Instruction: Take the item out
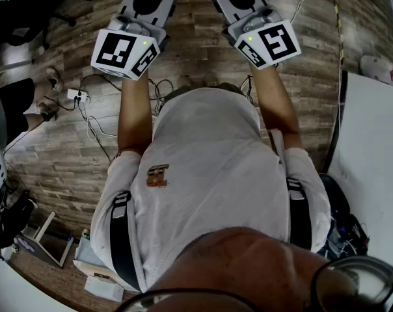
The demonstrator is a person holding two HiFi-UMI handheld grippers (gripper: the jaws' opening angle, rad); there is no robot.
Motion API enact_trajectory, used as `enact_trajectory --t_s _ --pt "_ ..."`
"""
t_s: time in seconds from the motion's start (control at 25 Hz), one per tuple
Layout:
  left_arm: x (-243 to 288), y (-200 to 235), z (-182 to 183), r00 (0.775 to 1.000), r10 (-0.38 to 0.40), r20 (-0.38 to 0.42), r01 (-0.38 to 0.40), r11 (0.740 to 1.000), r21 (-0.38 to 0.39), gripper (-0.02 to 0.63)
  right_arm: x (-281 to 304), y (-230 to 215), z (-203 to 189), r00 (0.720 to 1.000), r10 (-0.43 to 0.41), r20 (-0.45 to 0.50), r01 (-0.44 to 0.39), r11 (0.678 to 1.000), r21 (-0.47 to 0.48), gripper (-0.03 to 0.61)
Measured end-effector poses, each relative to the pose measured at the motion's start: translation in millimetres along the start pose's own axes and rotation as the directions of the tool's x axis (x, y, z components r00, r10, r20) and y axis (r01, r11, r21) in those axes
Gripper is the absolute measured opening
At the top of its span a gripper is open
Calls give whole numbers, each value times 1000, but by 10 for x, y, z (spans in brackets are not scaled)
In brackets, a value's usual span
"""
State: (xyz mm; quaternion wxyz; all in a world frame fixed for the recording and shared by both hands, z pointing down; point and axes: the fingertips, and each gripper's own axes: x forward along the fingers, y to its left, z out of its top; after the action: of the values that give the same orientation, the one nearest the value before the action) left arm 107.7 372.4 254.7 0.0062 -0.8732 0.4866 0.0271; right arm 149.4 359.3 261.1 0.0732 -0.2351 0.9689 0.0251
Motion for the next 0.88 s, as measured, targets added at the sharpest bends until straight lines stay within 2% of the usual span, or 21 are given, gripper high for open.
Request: enact_trajectory --t_s 0.32,0.48,0.6,0.76,0.88 --pt "-61 244 21 1000 -4 0 4 1000 4 18 266 56 -14 1000 0 -4 0 1000 -15 34" --pt "-74 421 47 1000 -3 8 3 1000 2 18 418 37 -15 1000 -5 12 5 1000 6 34" --pt "-123 702 44 1000 -1 12 1 1000 -2 18 668 35 -74 1000 -15 7 15 1000 10 34" --pt "-247 1290 -11 1000 -4 18 5 1000 -25 18 1216 120 -256 1000 -22 -22 22 1000 -1 34" --pt "-416 1308 15 1000 -20 22 21 999 -33 18 1242 299 -272 999 -33 -35 33 999 -2 34"
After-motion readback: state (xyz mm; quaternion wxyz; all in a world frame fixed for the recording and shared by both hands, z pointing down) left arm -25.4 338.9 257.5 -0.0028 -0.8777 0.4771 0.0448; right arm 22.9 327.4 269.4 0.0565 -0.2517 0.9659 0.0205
